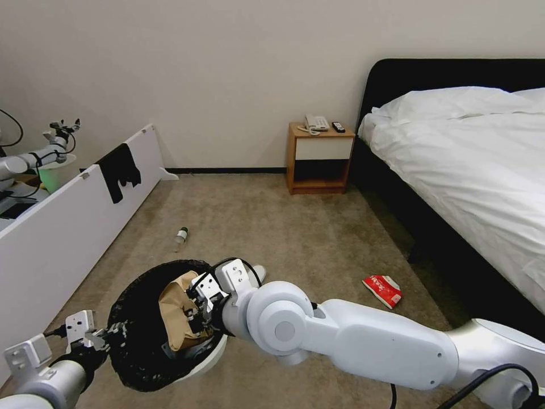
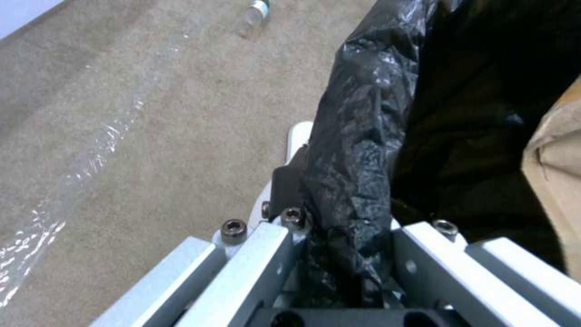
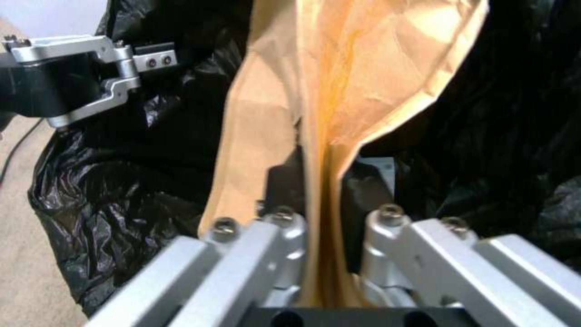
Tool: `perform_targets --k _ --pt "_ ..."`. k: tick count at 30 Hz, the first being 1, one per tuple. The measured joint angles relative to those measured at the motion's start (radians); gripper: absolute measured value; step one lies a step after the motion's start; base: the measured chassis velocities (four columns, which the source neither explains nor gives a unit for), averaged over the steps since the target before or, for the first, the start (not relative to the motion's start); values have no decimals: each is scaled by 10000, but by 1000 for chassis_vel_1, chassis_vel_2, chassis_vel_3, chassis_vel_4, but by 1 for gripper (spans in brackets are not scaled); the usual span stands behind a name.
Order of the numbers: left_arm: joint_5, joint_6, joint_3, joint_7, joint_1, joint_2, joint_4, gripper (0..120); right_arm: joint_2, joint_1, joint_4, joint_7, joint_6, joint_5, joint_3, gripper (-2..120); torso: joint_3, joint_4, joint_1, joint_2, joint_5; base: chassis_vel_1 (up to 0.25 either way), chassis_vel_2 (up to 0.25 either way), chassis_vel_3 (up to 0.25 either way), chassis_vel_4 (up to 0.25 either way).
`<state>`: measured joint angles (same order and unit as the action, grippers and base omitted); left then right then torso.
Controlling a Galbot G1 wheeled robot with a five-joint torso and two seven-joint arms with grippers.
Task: Pick up the trash bin, then pick up the garbage from the floor and place it into the trash bin.
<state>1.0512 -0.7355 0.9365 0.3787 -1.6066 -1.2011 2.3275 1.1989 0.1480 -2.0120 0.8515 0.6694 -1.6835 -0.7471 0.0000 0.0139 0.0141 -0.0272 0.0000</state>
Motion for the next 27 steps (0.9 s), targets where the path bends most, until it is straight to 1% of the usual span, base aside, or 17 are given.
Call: perform_targets --k 3,4,6,7,9,10,12,13,15,16,17,19,20,21,25,27 --pt "-23 0 2 -14 -19 -16 0 2 -15 11 -52 25 -1 -14 17 27 0 0 0 0 0 0 0 0 0" --pt "-23 0 2 -14 -19 -16 0 2 -15 11 -52 25 -1 -14 17 27 0 0 0 0 0 0 0 0 0" --pt "-30 0 2 -20 -21 -33 0 2 -6 12 -61 29 -1 -16 31 36 0 0 0 0 0 0 0 0 0" --pt "-30 0 2 -20 -21 -33 0 2 -6 12 -61 29 -1 -16 31 36 0 0 0 0 0 0 0 0 0" --pt "-48 0 1 -28 -20 -63 1 2 37 11 -27 32 -1 -23 38 48 0 0 0 0 0 0 0 0 0" --pt "-48 0 1 -28 -20 -63 1 2 37 11 -27 32 -1 -23 38 48 0 0 0 0 0 0 0 0 0" --pt "-52 0 3 -39 -27 -74 2 2 49 12 3 33 -1 -11 38 57 0 0 0 0 0 0 0 0 0" --pt "-52 0 3 -39 -27 -74 2 2 49 12 3 33 -1 -11 38 57 0 0 0 0 0 0 0 0 0" --pt "-60 0 15 -51 -41 -74 2 2 60 38 18 34 -2 22 34 70 0 0 0 0 0 0 0 0 0" --pt "-60 0 15 -51 -41 -74 2 2 60 38 18 34 -2 22 34 70 0 0 0 0 0 0 0 0 0" --pt "-61 0 18 -54 -42 -74 3 2 78 46 23 35 -3 29 34 73 0 0 0 0 0 0 0 0 0" --pt "-74 0 18 -63 -49 -80 2 2 106 54 56 46 -6 50 33 85 0 0 0 0 0 0 0 0 0" --pt "-74 0 18 -63 -49 -80 2 2 106 54 56 46 -6 50 33 85 0 0 0 0 0 0 0 0 0" --pt "-96 0 17 -78 -50 -90 1 2 112 55 74 47 -7 65 33 92 0 0 0 0 0 0 0 0 0" --pt "-125 0 16 -107 -53 -102 -24 2 82 64 122 49 -12 140 33 99 0 0 0 0 0 0 0 0 0" --pt "-130 0 16 -113 -53 -104 -32 2 74 71 133 48 -16 176 33 99 0 0 0 0 0 0 0 0 0"
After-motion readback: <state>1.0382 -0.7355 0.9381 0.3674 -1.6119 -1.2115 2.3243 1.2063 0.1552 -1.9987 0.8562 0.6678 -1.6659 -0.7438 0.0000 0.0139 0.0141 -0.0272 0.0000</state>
